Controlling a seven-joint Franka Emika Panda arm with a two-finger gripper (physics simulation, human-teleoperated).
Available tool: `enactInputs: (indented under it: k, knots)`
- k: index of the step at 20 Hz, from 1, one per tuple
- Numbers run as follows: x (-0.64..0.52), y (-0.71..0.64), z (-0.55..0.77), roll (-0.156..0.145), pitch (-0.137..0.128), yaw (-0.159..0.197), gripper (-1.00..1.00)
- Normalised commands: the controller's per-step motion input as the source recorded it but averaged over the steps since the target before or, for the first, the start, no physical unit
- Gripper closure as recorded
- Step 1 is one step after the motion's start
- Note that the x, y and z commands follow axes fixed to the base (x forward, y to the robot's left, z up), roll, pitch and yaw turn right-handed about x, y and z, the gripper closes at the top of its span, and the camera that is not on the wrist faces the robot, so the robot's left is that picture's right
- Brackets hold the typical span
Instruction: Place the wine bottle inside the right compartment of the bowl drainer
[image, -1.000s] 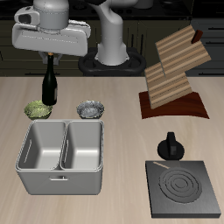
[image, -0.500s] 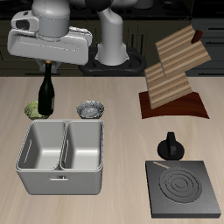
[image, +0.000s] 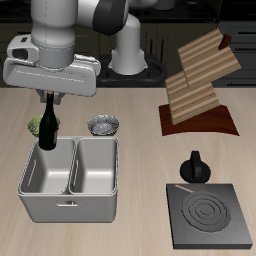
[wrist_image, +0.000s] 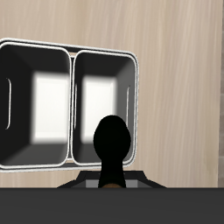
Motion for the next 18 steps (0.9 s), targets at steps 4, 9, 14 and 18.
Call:
enactInputs:
  k: [4, 9, 14, 18]
  knots:
    - [0.06, 0.01, -0.37, -0.004, 0.037, -0.013, 1.0]
    - [0.02, -0.03, -0.39, -0.007, 0.036, -0.016, 1.0]
    - [-0.04, 0.05, -0.29, 0.002, 0.018, 0.002, 1.0]
    - [-0.14, 0.19, -0.36, 0.003, 0.022, 0.03, -1.0]
